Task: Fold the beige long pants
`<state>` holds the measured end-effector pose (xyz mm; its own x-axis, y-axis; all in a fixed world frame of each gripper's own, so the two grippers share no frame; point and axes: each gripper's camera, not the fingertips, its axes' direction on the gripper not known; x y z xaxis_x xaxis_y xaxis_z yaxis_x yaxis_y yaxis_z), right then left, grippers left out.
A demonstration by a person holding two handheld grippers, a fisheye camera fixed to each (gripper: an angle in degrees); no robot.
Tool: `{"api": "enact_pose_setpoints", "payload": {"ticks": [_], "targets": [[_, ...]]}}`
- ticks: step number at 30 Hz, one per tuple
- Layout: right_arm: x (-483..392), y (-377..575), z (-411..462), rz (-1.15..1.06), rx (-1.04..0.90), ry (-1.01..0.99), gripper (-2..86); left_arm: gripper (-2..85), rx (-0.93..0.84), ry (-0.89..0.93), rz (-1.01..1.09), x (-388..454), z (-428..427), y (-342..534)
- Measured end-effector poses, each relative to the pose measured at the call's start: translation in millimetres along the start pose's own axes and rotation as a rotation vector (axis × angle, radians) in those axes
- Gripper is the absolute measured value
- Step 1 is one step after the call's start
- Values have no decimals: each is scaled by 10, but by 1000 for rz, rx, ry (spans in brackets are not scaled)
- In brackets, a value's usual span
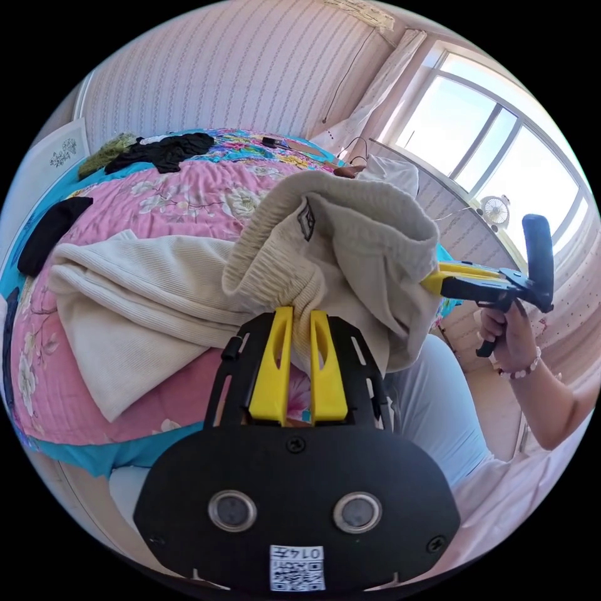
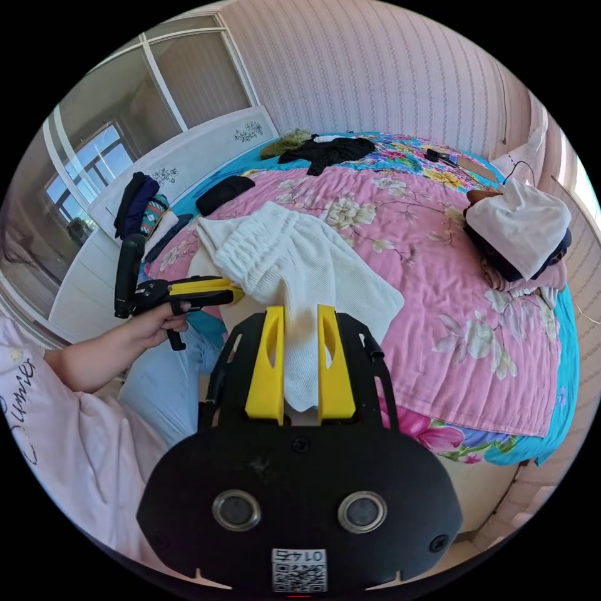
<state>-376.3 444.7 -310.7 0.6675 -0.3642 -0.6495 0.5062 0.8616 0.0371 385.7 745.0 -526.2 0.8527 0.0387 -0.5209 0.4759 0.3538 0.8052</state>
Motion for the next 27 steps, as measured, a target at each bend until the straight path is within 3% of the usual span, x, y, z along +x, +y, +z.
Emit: {"api": "enact_pose_setpoints", "payload": {"ticks": [6, 10, 12, 16, 17, 20, 25, 27], "targets": [[-153, -243, 453, -30, -65, -37, 154, 50, -3, -9, 43, 250, 146, -150], [-553, -420, 878, -182, -131, 191, 182, 50, -16, -16, 75, 400, 270, -266], [-555, -506, 928, -172, -121, 232, 174, 50, -13, -39, 111, 490, 334, -330], [-173, -656, 675, -52, -56, 27, 106, 48, -11, -3, 152, 601, 382, -490], [-53, -660, 597, -15, -38, 29, 60, 48, -33, -13, 190, 680, 407, -546], [276, -709, 296, 73, 25, 65, 42, 46, -46, 1, 263, 864, 415, -644], [994, -960, -667, 244, 276, 107, 33, 43, 95, 265, 469, 1816, 16, -1372], [1191, -1298, -1299, 233, 414, 128, 30, 41, 241, 448, 594, 2552, -527, -2217]]}}
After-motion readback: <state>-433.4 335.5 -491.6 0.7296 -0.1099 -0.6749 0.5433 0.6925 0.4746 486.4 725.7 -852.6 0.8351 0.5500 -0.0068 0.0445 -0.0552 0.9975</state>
